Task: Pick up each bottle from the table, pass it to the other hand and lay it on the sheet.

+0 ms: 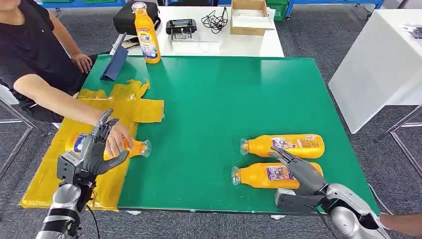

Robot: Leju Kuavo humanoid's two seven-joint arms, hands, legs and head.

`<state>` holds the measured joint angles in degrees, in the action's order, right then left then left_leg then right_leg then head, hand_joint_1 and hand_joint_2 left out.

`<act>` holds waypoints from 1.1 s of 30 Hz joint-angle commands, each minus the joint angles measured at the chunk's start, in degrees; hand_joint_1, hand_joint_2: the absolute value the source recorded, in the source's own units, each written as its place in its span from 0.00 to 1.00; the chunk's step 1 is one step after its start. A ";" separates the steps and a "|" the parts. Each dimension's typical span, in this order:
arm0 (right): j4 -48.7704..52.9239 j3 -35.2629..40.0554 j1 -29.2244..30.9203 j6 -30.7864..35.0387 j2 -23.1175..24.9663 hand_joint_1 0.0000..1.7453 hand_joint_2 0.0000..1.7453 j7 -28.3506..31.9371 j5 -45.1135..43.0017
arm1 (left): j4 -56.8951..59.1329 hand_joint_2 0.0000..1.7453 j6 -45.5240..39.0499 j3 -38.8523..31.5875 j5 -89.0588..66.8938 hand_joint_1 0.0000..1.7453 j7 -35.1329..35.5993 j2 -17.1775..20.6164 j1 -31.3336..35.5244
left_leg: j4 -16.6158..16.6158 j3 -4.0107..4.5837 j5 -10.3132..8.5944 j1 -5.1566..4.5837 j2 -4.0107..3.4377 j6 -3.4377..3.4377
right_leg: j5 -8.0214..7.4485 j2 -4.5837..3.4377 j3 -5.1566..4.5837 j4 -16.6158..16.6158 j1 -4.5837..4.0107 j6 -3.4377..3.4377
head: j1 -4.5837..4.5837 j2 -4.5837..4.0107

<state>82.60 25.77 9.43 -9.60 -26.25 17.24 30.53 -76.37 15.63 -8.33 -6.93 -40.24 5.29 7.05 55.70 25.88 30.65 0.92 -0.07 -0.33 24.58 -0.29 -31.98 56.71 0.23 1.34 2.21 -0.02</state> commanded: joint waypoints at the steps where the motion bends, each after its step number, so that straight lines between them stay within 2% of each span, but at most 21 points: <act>1: -10.18 4.12 8.50 -1.10 0.33 0.00 1.00 -1.60 0.39 | -0.56 1.00 0.65 0.09 0.78 0.00 0.24 -1.83 0.90 | -0.04 0.01 -0.03 0.01 -0.07 0.06 | -0.08 -0.06 -0.02 -0.08 -0.02 0.00 | 0.02 0.00; 6: -13.55 5.81 12.26 -2.19 -1.23 0.00 1.00 -3.55 0.90 | -0.58 1.00 -0.11 -0.11 0.40 0.00 0.24 -1.64 1.08 | -0.02 0.00 -0.01 0.00 -0.09 0.05 | -0.05 -0.07 -0.04 -0.03 0.00 0.00 | 0.00 0.00; 10: -13.87 5.96 12.59 -2.34 -1.29 0.00 1.00 -3.70 0.94 | -0.53 1.00 -0.15 -0.17 0.40 0.00 0.24 -1.61 1.10 | -0.05 -0.01 -0.03 0.01 -0.08 0.08 | -0.09 -0.06 0.00 -0.10 -0.02 0.02 | 0.02 0.00; 12: -16.40 7.75 15.20 -5.23 -2.63 0.00 1.00 -5.70 0.56 | 0.06 1.00 -0.13 -0.22 0.42 0.00 0.24 -1.53 1.39 | -0.02 0.00 -0.02 0.01 -0.04 0.06 | -0.05 -0.02 0.00 -0.06 -0.02 0.01 | -0.02 0.00; 14: -18.01 10.22 18.27 -11.59 -6.15 0.00 1.00 -7.08 -2.20 | 1.31 1.00 0.41 0.05 0.74 0.00 0.24 -1.49 2.51 | 0.00 0.03 -0.01 -0.02 -0.09 0.07 | -0.06 -0.06 -0.05 -0.02 0.01 0.02 | -0.02 0.00; 15: -17.81 11.22 19.12 -12.60 -7.75 0.00 1.00 -7.00 -3.35 | 1.61 1.00 0.21 0.25 0.77 0.00 0.24 -1.43 2.82 | 0.03 0.05 -0.01 -0.04 -0.04 0.06 | -0.03 -0.03 -0.07 0.02 0.03 0.02 | 0.02 0.00; 25: -17.70 11.45 19.41 -12.73 -8.39 0.00 1.00 -6.82 -3.89 | 1.82 1.00 0.10 0.35 0.78 0.00 0.24 -1.41 3.02 | -0.01 -0.02 -0.02 -0.08 0.03 0.05 | -0.03 0.07 0.00 -0.04 0.05 0.00 | 0.00 0.00; 26: -17.06 13.68 19.91 -15.46 -9.73 0.00 1.00 -8.88 -5.91 | 1.98 1.00 0.26 0.71 0.95 0.00 0.24 -1.19 3.39 | -0.01 -0.03 -0.02 -0.10 0.04 0.05 | -0.02 0.07 0.00 -0.02 0.06 0.00 | 0.02 0.00; 30: -13.12 18.84 19.26 -18.68 -16.03 0.00 1.00 -10.49 -12.61 | 4.82 1.00 0.14 2.18 0.99 0.00 0.24 -1.07 6.06 | 0.02 0.08 -0.07 -0.08 0.20 0.10 | -0.06 0.24 -0.03 -0.06 0.03 0.02 | 0.02 0.00; 33: -12.93 20.53 18.18 -17.60 -15.63 0.00 1.00 -10.86 -12.49 | 5.79 1.00 0.17 2.65 1.09 0.00 0.24 -1.14 7.03 | 0.00 0.04 -0.08 -0.09 0.21 0.09 | -0.06 0.24 0.00 -0.09 0.04 0.02 | 0.00 0.00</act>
<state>69.37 36.94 26.32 -27.06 -37.99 7.67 20.30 -77.26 15.65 -8.04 -5.92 -40.22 4.79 9.02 55.73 25.88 30.64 0.84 0.02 -0.30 24.58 -0.20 -31.98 56.70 0.28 1.35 2.21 -0.02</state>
